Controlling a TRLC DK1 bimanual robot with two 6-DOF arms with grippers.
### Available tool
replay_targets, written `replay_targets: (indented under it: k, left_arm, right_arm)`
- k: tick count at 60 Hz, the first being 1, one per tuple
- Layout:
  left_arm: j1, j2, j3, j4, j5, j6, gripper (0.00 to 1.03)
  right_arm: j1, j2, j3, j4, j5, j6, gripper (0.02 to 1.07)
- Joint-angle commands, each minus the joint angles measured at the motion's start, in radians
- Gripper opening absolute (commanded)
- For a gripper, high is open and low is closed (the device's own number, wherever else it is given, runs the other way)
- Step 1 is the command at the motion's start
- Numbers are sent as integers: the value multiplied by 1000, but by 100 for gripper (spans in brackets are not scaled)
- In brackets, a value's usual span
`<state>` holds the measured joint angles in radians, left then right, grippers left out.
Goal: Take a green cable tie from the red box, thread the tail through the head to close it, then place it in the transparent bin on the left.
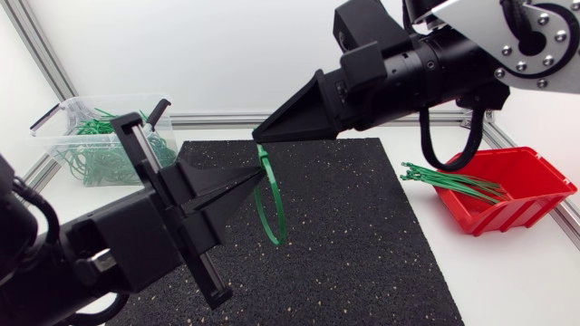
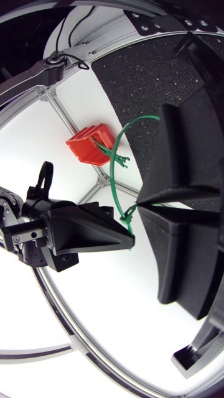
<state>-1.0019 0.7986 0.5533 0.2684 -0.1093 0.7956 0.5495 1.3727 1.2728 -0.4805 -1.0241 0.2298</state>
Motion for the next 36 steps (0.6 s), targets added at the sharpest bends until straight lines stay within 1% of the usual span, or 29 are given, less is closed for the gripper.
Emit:
replay_targets:
  k: [1, 9, 18, 23, 28, 29, 31, 34, 36]
  left_arm:
    - [-66, -4, -55, -18, 16, -9, 4]
    - [-119, -12, -61, -21, -24, -26, 4]
    - [-138, -27, -89, -20, -41, -35, 4]
    - [-133, -33, -101, -18, -61, -44, 4]
    - [-99, -39, -99, -31, -72, -65, 4]
    - [-84, -39, -99, -34, -72, -68, 4]
    - [-44, -38, -102, -31, -72, -70, 4]
    - [46, -33, -99, -28, -56, -75, 4]
    - [138, -30, -92, -38, 3, -98, 4]
  right_arm:
    - [-23, 48, 63, 26, 29, 25, 8]
    - [-25, 89, 69, 31, 36, 26, 8]
    - [-26, 106, 62, 29, 44, 42, 8]
    - [-25, 112, 48, 13, 41, 39, 8]
    - [-22, 108, 20, 3, 39, 14, 9]
    - [-23, 103, 13, 3, 41, 5, 12]
    - [-25, 95, -1, 5, 41, -7, 26]
    - [-28, 81, -27, 3, 45, -30, 58]
    - [-33, 69, -46, 3, 59, -53, 80]
